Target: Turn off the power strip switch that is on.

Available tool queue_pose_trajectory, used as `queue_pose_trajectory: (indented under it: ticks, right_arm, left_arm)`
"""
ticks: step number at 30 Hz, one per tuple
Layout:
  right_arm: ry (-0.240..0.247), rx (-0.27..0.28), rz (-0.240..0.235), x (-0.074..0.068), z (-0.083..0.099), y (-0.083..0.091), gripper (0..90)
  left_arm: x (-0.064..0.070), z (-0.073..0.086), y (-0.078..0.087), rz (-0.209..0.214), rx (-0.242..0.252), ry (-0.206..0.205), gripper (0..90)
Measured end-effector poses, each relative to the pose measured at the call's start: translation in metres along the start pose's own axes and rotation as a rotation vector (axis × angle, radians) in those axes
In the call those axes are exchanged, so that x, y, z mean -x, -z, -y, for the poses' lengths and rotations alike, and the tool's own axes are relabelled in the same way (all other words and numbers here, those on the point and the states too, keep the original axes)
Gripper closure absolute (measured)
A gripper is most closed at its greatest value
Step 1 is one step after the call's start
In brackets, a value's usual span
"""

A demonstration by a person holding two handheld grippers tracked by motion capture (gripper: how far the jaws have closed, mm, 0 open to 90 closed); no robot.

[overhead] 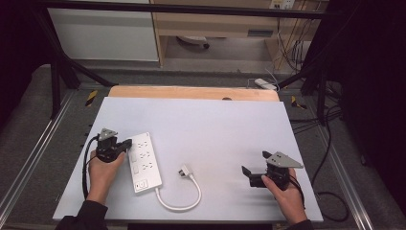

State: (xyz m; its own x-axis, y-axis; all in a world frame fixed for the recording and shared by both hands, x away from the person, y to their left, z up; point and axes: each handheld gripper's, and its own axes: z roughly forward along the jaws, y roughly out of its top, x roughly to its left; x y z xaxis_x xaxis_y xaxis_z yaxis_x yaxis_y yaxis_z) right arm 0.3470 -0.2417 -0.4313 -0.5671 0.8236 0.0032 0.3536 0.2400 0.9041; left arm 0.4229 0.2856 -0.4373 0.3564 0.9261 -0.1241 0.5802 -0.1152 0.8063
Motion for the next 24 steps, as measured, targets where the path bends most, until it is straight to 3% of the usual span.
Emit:
queue_pose_trajectory:
  ticks: [24]
  right_arm:
    - [0.003, -0.005, -0.001, 0.0000, 0.0002, -0.0002, 2.3]
  left_arm:
    - [-0.0019, 0.0003, -0.0004, 0.012, 0.003, 0.017, 90.0]
